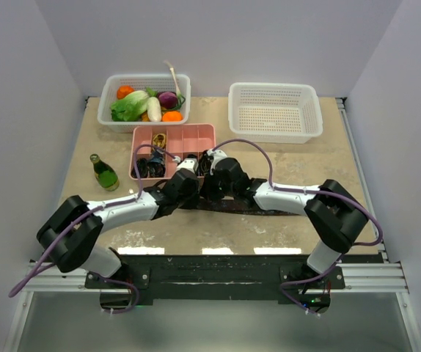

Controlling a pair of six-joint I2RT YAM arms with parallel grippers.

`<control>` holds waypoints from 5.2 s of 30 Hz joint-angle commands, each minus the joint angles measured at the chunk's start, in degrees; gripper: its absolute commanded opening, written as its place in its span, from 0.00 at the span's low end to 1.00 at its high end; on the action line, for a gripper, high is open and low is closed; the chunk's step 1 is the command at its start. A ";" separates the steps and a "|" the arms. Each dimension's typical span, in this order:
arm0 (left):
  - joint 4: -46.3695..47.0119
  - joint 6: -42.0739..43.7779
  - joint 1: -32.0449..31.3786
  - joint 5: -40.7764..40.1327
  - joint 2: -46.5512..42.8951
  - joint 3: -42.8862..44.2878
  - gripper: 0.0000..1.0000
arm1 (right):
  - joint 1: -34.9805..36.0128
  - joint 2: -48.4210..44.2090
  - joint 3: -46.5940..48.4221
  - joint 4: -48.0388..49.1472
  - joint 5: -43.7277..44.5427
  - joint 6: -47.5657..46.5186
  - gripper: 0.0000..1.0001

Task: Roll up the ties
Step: Roll the tie at the center of the board.

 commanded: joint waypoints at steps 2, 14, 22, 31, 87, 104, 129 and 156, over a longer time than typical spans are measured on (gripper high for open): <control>5.42 -1.83 -0.18 0.78 -2.62 -2.08 0.38 | -0.13 -0.10 0.33 2.81 -2.21 0.23 0.00; 4.37 -3.85 -0.18 0.43 2.21 -1.99 0.08 | -0.13 5.52 2.18 3.86 -6.86 -0.21 0.00; 2.53 -4.73 -0.18 -0.71 2.74 -1.46 0.05 | -0.04 9.66 2.53 6.06 -8.54 0.50 0.00; -0.90 -3.50 -0.09 -3.08 -2.17 -0.32 0.29 | -0.04 9.75 4.98 4.66 -8.09 -0.03 0.00; 34.16 -10.26 24.17 25.12 -14.40 -29.06 0.67 | 0.22 12.83 7.71 6.41 -8.62 0.06 0.00; 39.79 -11.41 24.25 26.27 -10.44 -30.47 0.33 | 2.07 9.84 6.66 7.20 -8.89 1.81 0.00; 10.27 2.39 24.17 20.65 -17.47 -16.58 0.07 | 2.59 12.47 10.44 5.01 -8.71 0.94 0.00; -2.66 8.10 13.27 10.36 -13.61 -5.33 0.01 | 4.18 16.78 12.64 6.32 -9.68 1.90 0.00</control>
